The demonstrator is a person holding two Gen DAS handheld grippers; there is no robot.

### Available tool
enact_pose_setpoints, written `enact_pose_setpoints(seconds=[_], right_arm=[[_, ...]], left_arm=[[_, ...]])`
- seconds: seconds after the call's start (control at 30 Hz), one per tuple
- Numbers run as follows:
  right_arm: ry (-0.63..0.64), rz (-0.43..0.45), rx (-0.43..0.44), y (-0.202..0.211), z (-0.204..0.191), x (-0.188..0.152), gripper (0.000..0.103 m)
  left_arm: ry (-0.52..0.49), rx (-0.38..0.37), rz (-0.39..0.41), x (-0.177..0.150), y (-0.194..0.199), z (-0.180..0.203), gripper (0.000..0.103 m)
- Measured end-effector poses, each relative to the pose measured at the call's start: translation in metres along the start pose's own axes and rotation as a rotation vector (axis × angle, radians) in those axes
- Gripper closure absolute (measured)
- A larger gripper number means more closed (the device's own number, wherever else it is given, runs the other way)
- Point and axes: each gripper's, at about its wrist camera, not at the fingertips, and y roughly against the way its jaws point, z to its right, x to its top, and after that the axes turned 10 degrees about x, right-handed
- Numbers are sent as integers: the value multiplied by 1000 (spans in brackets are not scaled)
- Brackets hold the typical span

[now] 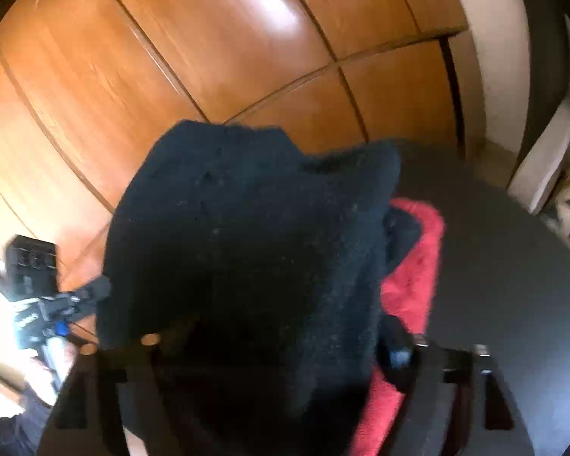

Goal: Fold clothes
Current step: 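Lift the sweater bundle with both grippers and carry it toward the chair, then lower the sweater onto the red clothes stack and open both grippers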

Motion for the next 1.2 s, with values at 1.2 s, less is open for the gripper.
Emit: enact_pose_setpoints(seconds=[1.2], right_arm=[[390, 166, -341, 23, -114, -32, 23]], left_arm=[[-131, 438, 217, -13, 51, 72, 62]])
